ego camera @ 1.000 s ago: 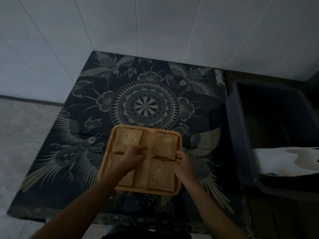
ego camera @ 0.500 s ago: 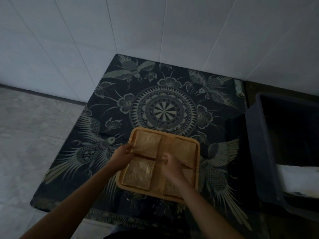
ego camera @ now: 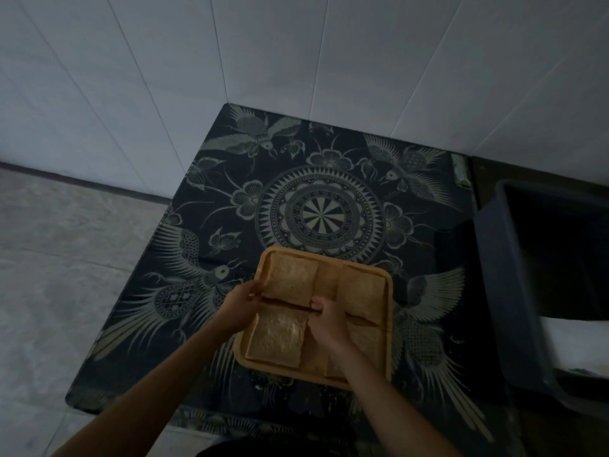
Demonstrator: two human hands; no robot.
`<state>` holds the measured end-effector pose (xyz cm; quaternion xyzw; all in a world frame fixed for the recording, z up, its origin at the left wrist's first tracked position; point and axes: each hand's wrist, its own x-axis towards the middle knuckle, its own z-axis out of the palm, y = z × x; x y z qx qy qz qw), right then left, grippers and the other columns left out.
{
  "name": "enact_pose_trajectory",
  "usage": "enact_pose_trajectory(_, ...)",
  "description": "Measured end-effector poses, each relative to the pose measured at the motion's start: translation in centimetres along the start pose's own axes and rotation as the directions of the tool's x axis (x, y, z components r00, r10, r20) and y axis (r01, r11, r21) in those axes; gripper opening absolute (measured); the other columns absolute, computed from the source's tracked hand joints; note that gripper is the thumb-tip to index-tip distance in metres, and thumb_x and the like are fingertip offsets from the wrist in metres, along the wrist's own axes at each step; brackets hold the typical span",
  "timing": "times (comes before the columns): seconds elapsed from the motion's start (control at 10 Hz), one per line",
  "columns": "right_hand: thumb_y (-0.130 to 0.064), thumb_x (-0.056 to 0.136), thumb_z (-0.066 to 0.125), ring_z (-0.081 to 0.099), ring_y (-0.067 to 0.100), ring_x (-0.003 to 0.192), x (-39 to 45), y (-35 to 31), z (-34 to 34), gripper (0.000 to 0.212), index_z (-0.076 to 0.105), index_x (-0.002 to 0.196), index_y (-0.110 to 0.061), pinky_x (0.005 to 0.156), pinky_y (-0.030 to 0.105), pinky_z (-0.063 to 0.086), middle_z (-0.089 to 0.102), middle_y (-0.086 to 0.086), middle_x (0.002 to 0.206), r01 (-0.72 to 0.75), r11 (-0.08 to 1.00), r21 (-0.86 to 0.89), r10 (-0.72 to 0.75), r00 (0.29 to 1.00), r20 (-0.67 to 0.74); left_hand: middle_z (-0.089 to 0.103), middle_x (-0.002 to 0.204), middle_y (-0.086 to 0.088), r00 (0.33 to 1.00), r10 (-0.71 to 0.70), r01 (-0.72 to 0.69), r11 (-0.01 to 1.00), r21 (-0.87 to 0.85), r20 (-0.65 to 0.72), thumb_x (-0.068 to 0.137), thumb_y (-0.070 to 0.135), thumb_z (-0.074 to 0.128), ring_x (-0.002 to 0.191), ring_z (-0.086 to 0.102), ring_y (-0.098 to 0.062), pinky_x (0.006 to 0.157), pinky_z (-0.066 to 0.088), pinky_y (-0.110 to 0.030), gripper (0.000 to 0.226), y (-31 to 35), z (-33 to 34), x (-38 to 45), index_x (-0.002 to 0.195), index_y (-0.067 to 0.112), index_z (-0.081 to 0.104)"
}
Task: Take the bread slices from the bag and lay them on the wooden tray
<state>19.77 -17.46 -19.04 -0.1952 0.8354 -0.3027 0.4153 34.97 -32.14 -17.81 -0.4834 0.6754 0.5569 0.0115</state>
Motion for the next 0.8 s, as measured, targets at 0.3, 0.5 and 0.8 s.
enact_pose_trajectory(0.3, -0.006, 0.098, 0.053, 0.051, 0.008, 0.106, -0.1, -0.1, 0.5, 0.046, 0.052, 0.143, -0.014, 0.086, 0.023, 0.043, 0.058, 0.001, 0.136, -0.016, 1.0, -0.006, 0.016, 1.0, -0.023, 0.07, 0.105, 0.01, 0.998, 0.056, -0.056, 0.998, -0.003, 0.036, 0.094, 0.012, 0.054, 0.102, 0.067, -0.012, 0.087, 0.056, -0.036, 0.033, 0.2, -0.4, -0.3, 0.097, 0.043, 0.064)
enact_pose_trajectory(0.5, -0.006, 0.098, 0.052, 0.049, 0.007, 0.107, -0.6, -0.1, 0.5, 0.047, 0.05, 0.145, -0.013, 0.087, 0.022, 0.04, 0.058, 0.002, 0.137, -0.009, 1.0, 0.006, 0.01, 0.999, -0.034, 0.07, 0.109, 0.006, 0.997, 0.071, -0.072, 0.997, 0.019, 0.039, 0.095, 0.016, 0.056, 0.104, 0.067, -0.014, 0.091, 0.056, -0.041, 0.026, 0.5, -0.7, -0.9, 0.116, 0.029, 0.064)
enact_pose_trajectory(0.8, -0.033, 0.101, 0.055, 0.057, 0.022, 0.125, -2.5, -2.0, -2.1, 0.041, 0.057, 0.138, -0.015, 0.093, 0.029, 0.048, 0.062, 0.005, 0.135, 0.169, 0.968, -0.188, -0.207, 0.957, -0.205, 0.073, 0.116, -0.004, 0.976, 0.217, -0.213, 0.95, 0.227, 0.007, 0.096, 0.022, 0.056, 0.107, 0.069, -0.019, 0.091, 0.056, -0.038, 0.039, 3.2, -1.6, -1.9, 0.134, 0.02, 0.06)
